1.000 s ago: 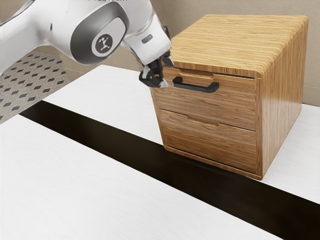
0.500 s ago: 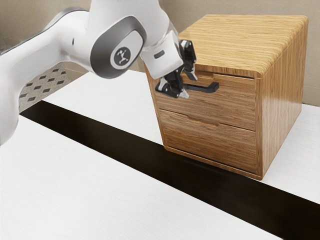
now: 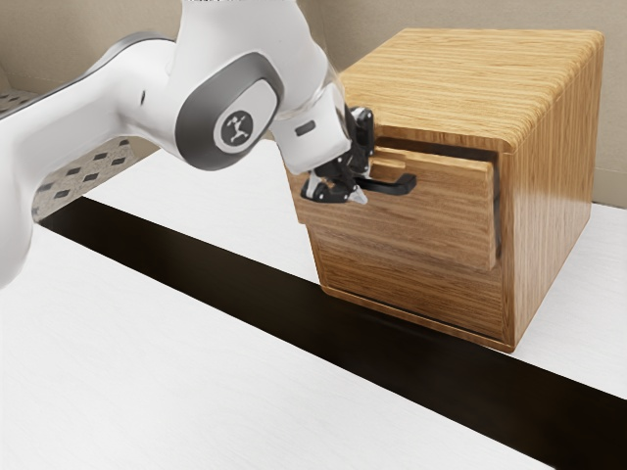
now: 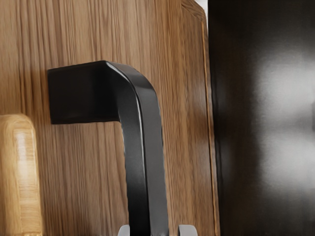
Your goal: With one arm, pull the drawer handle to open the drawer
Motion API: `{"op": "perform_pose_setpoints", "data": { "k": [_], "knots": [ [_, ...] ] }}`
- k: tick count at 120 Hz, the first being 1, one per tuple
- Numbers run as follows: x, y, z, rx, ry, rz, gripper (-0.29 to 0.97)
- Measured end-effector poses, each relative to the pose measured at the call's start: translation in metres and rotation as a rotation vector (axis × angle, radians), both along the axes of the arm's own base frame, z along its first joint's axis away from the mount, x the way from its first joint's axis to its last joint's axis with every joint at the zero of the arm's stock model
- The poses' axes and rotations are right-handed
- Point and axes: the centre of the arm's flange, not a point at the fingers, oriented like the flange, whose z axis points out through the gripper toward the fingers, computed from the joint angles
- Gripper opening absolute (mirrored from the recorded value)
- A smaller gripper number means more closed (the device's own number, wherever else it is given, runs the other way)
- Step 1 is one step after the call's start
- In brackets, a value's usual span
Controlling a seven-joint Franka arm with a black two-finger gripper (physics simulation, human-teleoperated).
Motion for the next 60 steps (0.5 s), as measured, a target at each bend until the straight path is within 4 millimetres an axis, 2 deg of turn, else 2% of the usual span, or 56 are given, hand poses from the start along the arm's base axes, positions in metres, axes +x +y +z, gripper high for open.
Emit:
{"op": "perform_pose_setpoints", "data": {
  "k": [41, 60],
  "knots": [
    [-0.062, -0.002, 0.003, 0.006, 0.008, -0.007, -0.11],
    [-0.091, 0.000, 0.006, 0.005, -0.002, 0.000, -0.10]
  ]
}}
